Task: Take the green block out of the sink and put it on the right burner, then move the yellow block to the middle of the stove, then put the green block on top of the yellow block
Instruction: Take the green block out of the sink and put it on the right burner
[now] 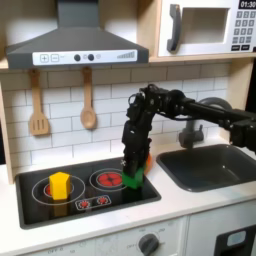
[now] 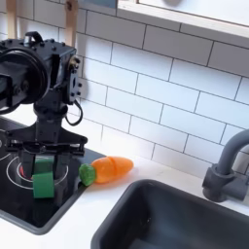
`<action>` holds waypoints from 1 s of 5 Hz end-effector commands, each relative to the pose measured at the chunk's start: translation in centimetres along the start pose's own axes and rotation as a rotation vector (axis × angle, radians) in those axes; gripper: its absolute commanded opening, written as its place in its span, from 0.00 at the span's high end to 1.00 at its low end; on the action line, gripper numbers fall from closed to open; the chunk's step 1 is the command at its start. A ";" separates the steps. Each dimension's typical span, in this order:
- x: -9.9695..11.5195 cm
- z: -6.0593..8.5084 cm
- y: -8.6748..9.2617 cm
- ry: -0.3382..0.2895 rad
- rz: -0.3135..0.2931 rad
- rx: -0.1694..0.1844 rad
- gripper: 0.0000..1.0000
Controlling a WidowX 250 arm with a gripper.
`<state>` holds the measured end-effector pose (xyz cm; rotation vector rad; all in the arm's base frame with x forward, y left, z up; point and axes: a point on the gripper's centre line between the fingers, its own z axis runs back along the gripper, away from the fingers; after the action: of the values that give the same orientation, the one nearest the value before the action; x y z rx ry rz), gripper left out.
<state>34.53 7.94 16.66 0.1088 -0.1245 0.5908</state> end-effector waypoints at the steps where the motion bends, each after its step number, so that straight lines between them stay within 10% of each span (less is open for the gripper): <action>1: -0.5 -1.0 -0.1 0.020 -0.007 0.007 1.00; 5: -0.2 -1.0 0.0 0.016 0.003 0.005 1.00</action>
<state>34.46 7.92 15.72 0.1104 -0.1077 0.5911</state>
